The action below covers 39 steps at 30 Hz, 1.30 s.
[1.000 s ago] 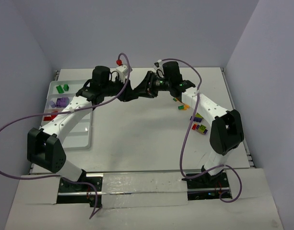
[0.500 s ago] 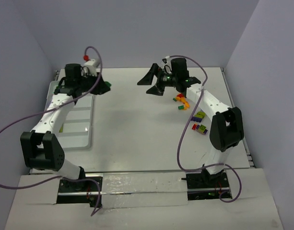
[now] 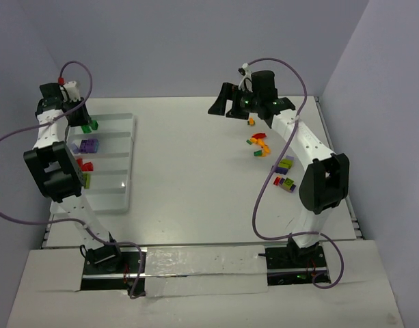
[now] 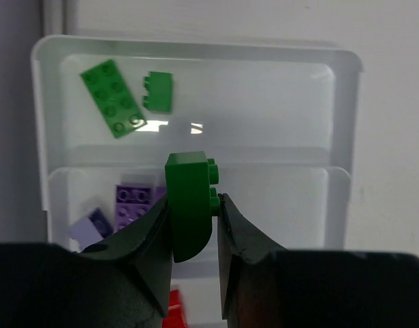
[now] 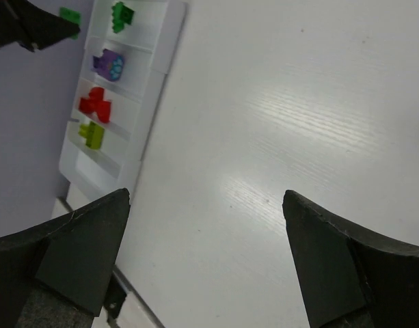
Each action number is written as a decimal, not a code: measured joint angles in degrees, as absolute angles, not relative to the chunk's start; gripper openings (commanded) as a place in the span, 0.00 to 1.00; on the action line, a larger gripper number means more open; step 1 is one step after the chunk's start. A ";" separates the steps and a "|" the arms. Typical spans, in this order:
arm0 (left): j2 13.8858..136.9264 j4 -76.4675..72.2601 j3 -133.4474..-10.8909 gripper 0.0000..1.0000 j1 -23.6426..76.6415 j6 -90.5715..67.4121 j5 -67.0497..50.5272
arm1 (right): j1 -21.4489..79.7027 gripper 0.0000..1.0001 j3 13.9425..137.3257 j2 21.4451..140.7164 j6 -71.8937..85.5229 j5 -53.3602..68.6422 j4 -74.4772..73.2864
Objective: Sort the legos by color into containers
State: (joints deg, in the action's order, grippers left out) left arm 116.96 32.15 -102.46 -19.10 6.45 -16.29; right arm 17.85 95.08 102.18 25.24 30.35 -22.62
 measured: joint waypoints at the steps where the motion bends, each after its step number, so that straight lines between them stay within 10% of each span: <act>1: 118.26 32.01 -103.73 0.02 -19.32 6.62 -14.98 | 17.85 1.00 94.55 102.02 24.19 29.62 -22.76; 21: 137.30 28.65 -120.48 0.13 -19.22 11.17 -1.48 | 17.85 1.00 92.63 101.80 17.64 23.93 -24.51; 39: 138.79 27.84 -123.14 0.91 -19.18 12.56 1.72 | 17.73 1.00 93.82 102.24 12.65 22.07 -28.62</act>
State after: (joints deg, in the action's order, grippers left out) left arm 138.79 27.84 -123.14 -19.18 12.56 1.72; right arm 17.73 93.82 102.24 12.65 22.07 -28.62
